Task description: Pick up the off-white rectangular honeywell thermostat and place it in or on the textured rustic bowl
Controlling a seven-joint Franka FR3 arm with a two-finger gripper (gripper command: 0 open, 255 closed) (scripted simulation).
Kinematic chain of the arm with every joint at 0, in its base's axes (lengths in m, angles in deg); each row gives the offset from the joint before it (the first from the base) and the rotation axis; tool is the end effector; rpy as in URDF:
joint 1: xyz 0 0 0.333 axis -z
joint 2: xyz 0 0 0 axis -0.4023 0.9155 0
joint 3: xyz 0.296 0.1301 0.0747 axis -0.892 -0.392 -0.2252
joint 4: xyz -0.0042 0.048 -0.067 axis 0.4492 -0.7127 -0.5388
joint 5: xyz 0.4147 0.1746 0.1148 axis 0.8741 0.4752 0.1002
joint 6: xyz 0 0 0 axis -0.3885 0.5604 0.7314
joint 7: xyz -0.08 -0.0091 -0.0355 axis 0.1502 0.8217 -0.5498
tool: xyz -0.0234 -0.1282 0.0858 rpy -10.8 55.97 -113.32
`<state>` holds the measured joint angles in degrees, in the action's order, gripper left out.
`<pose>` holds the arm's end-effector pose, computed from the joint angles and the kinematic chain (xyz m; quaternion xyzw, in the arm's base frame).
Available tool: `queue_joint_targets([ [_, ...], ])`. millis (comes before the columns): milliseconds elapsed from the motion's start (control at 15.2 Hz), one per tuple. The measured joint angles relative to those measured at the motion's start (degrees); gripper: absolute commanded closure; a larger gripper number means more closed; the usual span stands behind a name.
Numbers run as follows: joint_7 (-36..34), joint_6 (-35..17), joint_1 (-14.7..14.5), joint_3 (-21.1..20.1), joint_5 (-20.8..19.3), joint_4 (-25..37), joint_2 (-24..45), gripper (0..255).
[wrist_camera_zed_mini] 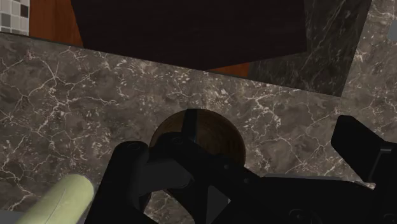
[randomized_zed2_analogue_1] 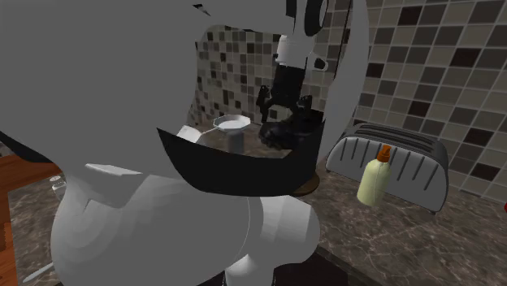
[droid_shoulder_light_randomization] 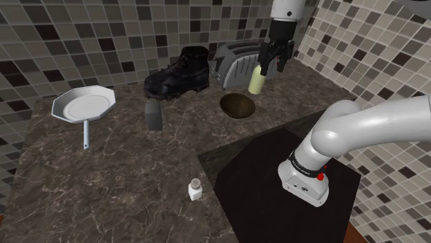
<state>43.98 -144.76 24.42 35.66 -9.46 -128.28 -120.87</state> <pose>0.3485 -0.0034 0.5187 -0.9889 0.1023 0.0950 0.0504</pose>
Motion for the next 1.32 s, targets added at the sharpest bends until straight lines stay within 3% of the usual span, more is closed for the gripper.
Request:
queue_joint_targets([
  [132, -0.4, -0.5, -0.1, -0.4, 0.3, 0.1, 0.4, 0],
  [792, -9.0, -15.2, -3.0, -9.4, 4.4, 1.9, 13.9, 0],
  [1320, -17.6, -25.3, -4.6, -16.4, 3.5, 9.5, 29.2, 0],
])
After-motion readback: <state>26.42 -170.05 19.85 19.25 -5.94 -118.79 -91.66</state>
